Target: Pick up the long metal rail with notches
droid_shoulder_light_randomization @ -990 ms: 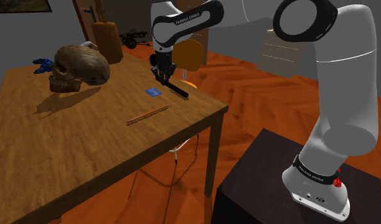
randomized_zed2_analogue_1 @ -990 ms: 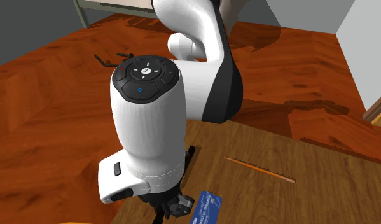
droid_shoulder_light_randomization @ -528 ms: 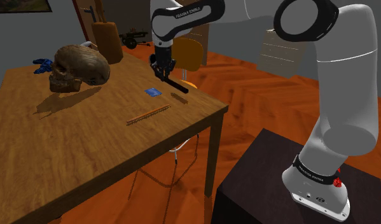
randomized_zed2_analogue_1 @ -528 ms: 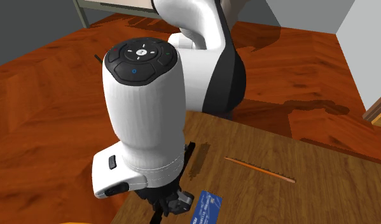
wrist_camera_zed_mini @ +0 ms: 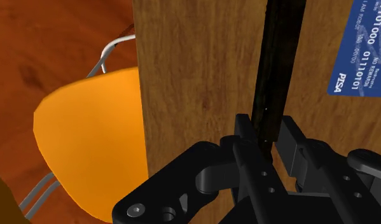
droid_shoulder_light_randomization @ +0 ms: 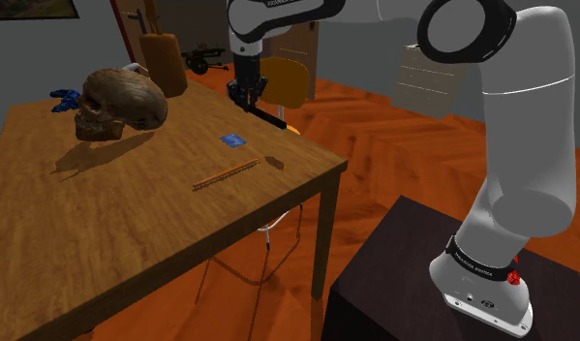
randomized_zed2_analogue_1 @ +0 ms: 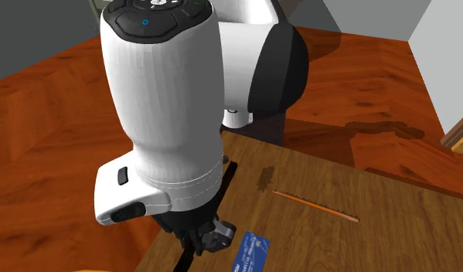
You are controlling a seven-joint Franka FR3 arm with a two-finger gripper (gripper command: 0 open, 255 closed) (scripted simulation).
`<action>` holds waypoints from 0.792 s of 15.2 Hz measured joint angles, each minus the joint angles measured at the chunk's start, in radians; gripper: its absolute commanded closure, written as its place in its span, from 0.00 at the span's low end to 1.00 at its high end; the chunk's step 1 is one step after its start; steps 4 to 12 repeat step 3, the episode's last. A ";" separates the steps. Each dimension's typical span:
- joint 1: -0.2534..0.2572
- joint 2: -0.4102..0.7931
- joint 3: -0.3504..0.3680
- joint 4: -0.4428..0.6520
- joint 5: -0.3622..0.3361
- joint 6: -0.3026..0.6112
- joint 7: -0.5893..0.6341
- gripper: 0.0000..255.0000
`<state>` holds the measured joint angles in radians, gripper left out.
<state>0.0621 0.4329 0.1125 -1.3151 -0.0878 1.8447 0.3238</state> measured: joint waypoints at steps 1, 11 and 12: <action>0.001 -0.001 0.000 0.012 0.000 -0.013 0.000 1.00; 0.001 0.002 0.000 0.038 0.000 -0.036 -0.002 1.00; 0.001 0.002 0.000 0.038 0.000 -0.036 -0.002 1.00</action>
